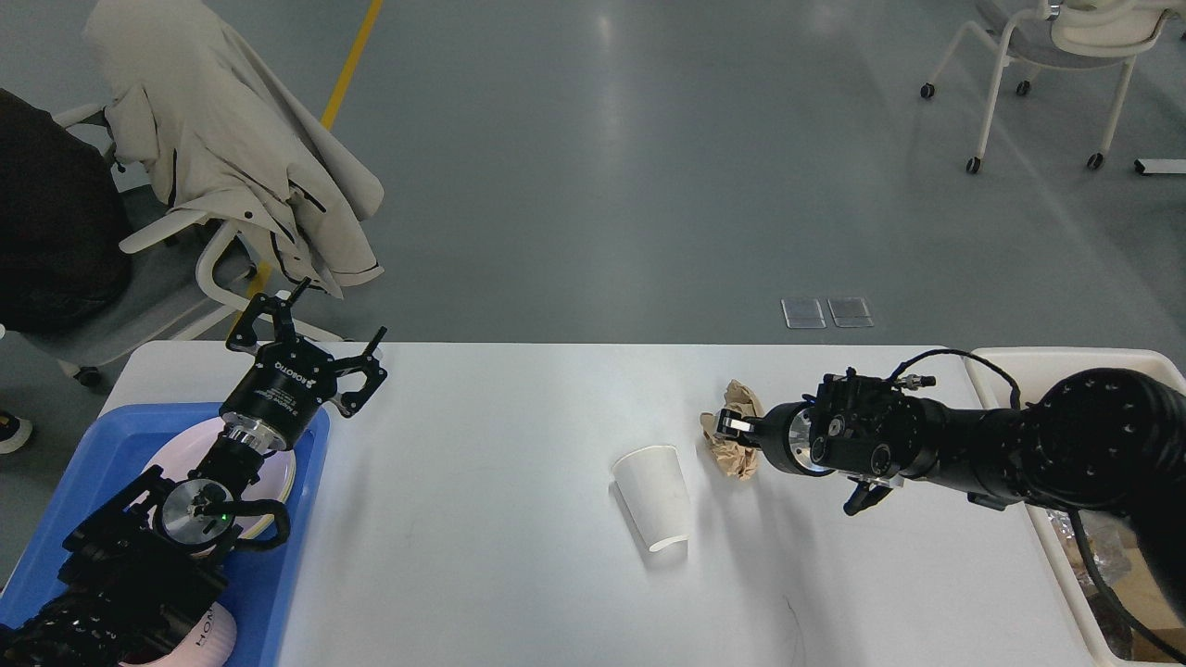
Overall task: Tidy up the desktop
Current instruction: 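Grasp the crumpled paper, lift it and drop it into the bin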
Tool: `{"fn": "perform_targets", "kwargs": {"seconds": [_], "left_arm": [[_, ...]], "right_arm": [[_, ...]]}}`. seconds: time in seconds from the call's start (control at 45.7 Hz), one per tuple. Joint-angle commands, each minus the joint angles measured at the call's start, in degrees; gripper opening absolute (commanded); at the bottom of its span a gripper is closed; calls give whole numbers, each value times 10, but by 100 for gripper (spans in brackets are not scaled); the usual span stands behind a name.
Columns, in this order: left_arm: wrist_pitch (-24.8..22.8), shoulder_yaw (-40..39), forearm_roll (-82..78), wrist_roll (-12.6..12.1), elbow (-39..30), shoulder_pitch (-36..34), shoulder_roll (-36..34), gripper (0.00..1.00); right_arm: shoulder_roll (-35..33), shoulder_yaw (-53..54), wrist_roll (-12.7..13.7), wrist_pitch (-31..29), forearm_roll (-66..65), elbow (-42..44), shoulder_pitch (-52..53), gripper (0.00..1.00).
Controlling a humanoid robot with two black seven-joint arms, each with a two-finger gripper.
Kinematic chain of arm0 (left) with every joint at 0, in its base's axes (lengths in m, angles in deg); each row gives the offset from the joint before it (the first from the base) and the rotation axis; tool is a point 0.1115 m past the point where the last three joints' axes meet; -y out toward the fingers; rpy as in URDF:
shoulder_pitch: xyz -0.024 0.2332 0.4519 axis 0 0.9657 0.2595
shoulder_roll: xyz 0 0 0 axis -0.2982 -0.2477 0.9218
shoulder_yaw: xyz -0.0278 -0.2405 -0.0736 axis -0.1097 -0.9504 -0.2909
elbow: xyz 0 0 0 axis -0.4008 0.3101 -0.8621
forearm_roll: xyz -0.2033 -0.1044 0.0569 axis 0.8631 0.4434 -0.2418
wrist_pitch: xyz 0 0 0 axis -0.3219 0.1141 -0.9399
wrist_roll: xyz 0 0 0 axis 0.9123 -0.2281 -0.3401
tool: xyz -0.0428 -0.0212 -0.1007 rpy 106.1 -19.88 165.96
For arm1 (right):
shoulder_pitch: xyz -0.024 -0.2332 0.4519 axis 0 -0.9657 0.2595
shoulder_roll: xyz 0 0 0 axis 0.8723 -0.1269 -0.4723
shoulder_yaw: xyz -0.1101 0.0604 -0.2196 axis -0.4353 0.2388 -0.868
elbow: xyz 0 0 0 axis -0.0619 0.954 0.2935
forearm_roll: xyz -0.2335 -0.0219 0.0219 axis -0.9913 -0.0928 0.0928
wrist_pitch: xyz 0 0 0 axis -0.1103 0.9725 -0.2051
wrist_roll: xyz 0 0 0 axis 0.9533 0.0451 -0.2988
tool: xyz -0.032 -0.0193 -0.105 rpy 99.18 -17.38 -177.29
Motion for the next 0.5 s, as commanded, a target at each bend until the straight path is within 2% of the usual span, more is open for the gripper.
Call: {"fn": "perform_targets", "kwargs": {"seconds": [0.0,0.044,0.131,0.219,0.307,0.394,0.482], "left_arm": [[1,0,0,1,0,0,0,100],[1,0,0,0,1,0,0,100],[0,0,0,1,0,0,-1,100],[0,-1,0,1,0,0,-1,100],[0,-1,0,0,0,0,-1,100],[0,-1,0,0,0,0,-1,100],[0,-1,0,0,0,1,-2,100]], "right_arm": [[-81,-44,-2,-65,-29,-38,111,0],[-101,-71,-6,-114,-48,-52,172,0],[-135,-123,-22,-253,-71,-86,323,0],[-162,-139,-51,-382,-88,-112,458,0],[-185,-135,-98,-521,-153,-126,578,0],[-194,-134,-147,-521,-215,-140,650,0],[-202,-143,-153,-521,-252,-177,676,0]]}}
